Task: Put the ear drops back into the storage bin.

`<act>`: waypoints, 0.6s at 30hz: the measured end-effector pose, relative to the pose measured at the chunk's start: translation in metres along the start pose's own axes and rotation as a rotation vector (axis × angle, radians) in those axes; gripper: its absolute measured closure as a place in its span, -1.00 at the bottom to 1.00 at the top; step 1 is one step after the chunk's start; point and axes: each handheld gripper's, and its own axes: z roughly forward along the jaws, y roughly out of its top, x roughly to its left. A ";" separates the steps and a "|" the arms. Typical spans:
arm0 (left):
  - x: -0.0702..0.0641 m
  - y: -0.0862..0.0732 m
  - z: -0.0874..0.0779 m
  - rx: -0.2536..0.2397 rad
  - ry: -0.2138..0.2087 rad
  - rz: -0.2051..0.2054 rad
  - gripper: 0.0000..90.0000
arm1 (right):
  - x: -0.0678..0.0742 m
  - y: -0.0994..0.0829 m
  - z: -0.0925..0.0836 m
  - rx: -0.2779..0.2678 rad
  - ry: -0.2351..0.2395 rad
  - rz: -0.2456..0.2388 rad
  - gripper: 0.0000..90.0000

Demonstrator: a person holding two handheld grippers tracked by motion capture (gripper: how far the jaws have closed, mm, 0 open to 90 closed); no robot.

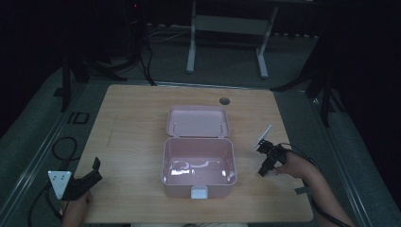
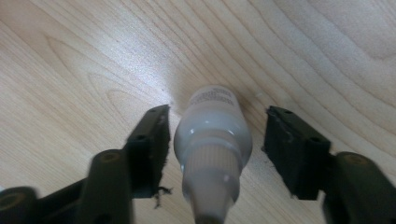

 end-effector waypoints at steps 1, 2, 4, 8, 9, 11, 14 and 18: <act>0.000 0.000 0.000 0.000 0.000 0.000 -0.99 | 0.000 0.001 0.001 0.006 -0.001 -0.003 -0.03; 0.000 0.000 0.000 0.000 0.000 0.002 -0.99 | 0.001 0.001 0.001 0.013 -0.005 -0.009 -0.01; 0.000 0.000 0.000 0.000 0.000 0.003 -0.99 | 0.001 0.002 0.003 0.019 -0.012 -0.010 0.01; 0.000 0.000 0.000 0.001 -0.001 0.001 -0.99 | 0.001 0.003 0.005 0.030 -0.015 -0.018 0.11; 0.000 0.000 0.000 0.000 0.000 0.000 -0.99 | 0.001 0.003 0.006 0.033 -0.022 -0.026 0.14; 0.000 0.000 0.000 0.000 -0.001 -0.001 -0.99 | 0.002 0.002 0.005 0.031 -0.024 -0.040 0.24; 0.000 0.000 0.000 0.000 0.000 0.000 -0.99 | 0.004 0.002 0.004 0.027 -0.040 -0.066 0.32; 0.000 0.000 0.000 0.001 -0.001 0.000 -0.99 | 0.009 0.000 0.003 0.051 -0.050 -0.156 0.32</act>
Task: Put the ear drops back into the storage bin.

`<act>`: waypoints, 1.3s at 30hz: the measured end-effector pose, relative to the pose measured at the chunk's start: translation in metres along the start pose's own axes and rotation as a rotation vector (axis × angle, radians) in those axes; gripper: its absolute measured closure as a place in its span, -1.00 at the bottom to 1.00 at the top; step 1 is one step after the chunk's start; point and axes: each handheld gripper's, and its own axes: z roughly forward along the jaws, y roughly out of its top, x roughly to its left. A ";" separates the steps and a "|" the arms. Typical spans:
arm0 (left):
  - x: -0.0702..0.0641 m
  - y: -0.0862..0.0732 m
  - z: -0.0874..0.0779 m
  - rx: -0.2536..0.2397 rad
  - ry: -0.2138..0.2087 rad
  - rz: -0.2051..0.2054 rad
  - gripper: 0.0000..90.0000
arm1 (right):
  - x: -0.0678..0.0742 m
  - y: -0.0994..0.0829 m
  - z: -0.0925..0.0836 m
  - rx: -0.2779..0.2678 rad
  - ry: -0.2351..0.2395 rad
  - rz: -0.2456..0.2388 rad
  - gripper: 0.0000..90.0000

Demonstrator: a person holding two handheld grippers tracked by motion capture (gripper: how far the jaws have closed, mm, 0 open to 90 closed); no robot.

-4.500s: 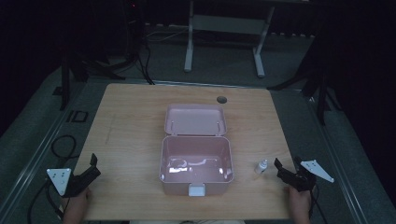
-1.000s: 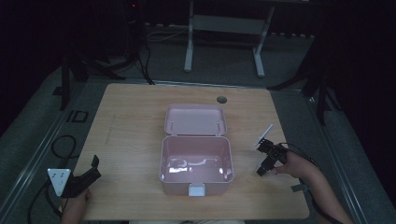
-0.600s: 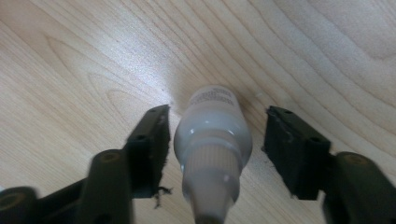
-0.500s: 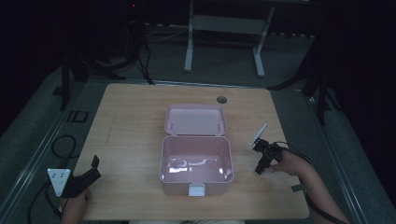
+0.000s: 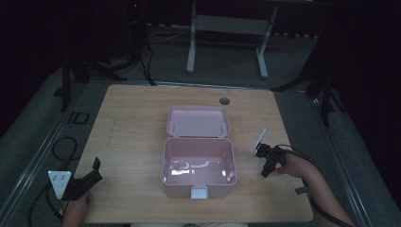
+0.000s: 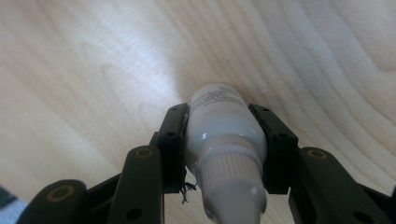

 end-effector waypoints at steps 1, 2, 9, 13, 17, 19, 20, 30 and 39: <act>0.000 0.000 0.000 0.000 0.001 0.000 -0.99 | 0.001 0.000 0.000 0.000 -0.002 -0.015 0.32; 0.000 0.000 0.000 0.000 0.000 0.000 -0.99 | 0.003 0.000 -0.001 0.004 -0.009 -0.041 0.32; 0.000 0.000 0.000 0.000 0.000 -0.004 -0.99 | 0.011 -0.002 -0.007 -0.007 -0.028 -0.190 0.32; 0.000 0.000 0.000 0.001 -0.002 -0.004 -0.99 | 0.019 -0.005 -0.011 -0.005 -0.056 -0.313 0.33; 0.000 0.000 0.000 0.001 -0.003 -0.005 -0.99 | 0.021 -0.006 -0.013 0.024 -0.090 -0.357 0.33; 0.000 0.000 0.000 0.001 -0.003 -0.005 -0.99 | 0.022 -0.007 -0.015 0.024 -0.097 -0.382 0.32; 0.000 0.000 0.000 0.001 -0.003 -0.005 -0.99 | 0.023 -0.007 -0.016 0.020 -0.094 -0.404 0.33; 0.001 0.000 0.000 0.002 0.002 -0.010 -0.99 | 0.034 -0.010 -0.014 0.051 -0.156 -0.594 0.33; 0.001 0.000 0.000 0.002 0.002 -0.008 -0.99 | 0.039 -0.011 -0.026 0.017 -0.125 -0.616 0.33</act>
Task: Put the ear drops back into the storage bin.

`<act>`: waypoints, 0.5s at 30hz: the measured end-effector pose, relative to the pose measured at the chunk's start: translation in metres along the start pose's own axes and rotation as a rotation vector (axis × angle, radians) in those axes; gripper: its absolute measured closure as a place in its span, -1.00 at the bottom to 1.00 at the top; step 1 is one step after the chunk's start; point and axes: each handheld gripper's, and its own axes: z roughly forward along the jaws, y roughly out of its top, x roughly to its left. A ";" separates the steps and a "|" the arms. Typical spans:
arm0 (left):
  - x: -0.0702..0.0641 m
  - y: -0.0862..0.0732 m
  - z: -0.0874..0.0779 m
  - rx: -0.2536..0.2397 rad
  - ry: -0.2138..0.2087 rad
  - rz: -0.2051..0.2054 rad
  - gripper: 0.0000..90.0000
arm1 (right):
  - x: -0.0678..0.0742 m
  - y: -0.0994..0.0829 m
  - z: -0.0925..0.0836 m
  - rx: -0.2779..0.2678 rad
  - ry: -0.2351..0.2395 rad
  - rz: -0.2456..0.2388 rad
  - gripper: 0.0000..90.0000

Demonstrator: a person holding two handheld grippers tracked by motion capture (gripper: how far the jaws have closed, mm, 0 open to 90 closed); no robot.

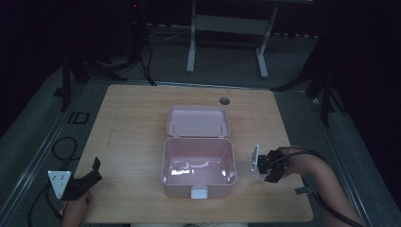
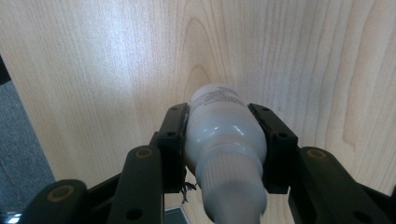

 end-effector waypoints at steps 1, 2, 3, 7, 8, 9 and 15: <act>0.000 0.000 0.000 0.000 -0.001 -0.001 -0.99 | 0.000 0.000 -0.001 -0.004 0.003 0.003 0.33; 0.000 0.000 0.000 0.000 0.000 0.000 -0.99 | 0.000 0.001 -0.003 -0.005 0.005 0.005 0.33; 0.000 0.000 0.000 0.002 0.000 0.001 -0.99 | 0.000 0.001 -0.005 -0.003 0.003 0.007 0.33; -0.001 0.000 0.000 0.002 -0.001 0.004 -0.99 | 0.001 0.002 -0.012 0.000 0.015 0.024 0.33; -0.001 0.000 0.000 0.003 0.000 0.004 -0.99 | 0.001 0.002 -0.014 -0.002 0.018 0.028 0.33; 0.000 0.000 0.000 0.002 0.000 0.004 -0.99 | 0.002 0.003 -0.016 -0.005 0.016 0.027 0.33; -0.001 0.000 0.000 0.002 0.000 0.004 -0.99 | 0.006 0.006 -0.031 0.010 0.015 0.025 0.33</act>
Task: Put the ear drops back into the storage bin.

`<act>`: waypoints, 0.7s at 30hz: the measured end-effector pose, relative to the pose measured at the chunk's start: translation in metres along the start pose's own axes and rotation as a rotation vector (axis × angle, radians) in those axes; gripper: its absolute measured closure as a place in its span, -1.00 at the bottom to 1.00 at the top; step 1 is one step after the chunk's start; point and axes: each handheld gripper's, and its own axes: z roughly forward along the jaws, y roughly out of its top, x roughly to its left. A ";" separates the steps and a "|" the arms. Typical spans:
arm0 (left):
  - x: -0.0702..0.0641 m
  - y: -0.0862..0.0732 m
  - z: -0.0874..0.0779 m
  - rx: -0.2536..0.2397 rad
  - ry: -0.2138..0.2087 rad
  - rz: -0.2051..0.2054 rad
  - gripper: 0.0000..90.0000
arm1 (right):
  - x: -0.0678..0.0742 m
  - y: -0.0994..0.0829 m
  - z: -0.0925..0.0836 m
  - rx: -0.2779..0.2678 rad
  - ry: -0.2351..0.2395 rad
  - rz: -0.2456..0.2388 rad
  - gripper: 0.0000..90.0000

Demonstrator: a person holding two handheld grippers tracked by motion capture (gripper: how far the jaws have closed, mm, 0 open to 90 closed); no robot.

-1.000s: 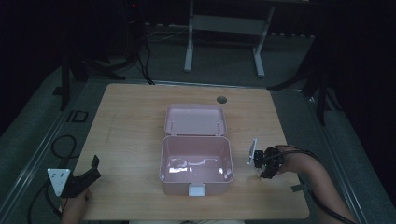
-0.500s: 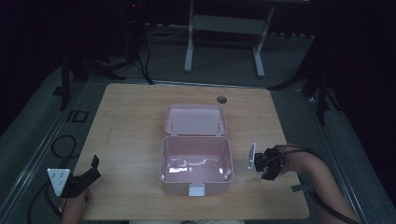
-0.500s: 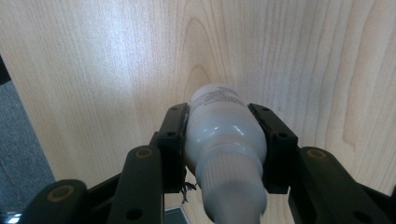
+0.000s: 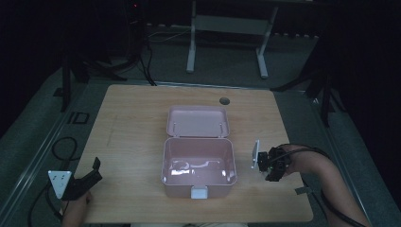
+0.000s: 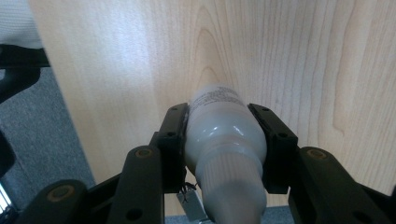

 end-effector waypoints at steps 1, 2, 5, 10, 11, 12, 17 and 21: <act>0.000 0.000 0.000 0.001 -0.001 0.000 -0.99 | 0.001 0.000 -0.002 0.000 0.002 0.005 0.33; 0.000 0.000 0.000 0.000 -0.001 0.000 -0.99 | 0.001 0.001 -0.006 -0.001 0.005 0.004 0.33; 0.000 0.000 0.000 0.001 -0.001 -0.001 -0.99 | 0.003 0.002 -0.015 0.001 0.007 0.004 0.33; 0.000 0.000 0.000 0.000 -0.001 -0.001 -0.99 | 0.005 0.005 -0.032 -0.026 0.004 0.007 0.33; 0.000 0.000 0.000 0.001 -0.001 0.000 -0.99 | 0.005 0.007 -0.035 -0.028 0.005 0.006 0.33; 0.000 0.000 0.000 0.001 -0.001 0.001 -0.99 | 0.006 0.008 -0.038 -0.027 0.002 0.003 0.33; 0.000 0.000 0.000 0.001 -0.002 -0.001 -0.99 | 0.009 0.013 -0.052 -0.025 -0.020 0.015 0.33; 0.000 0.000 0.000 0.000 -0.002 0.002 -0.99 | 0.010 0.014 -0.065 -0.028 -0.029 0.017 0.33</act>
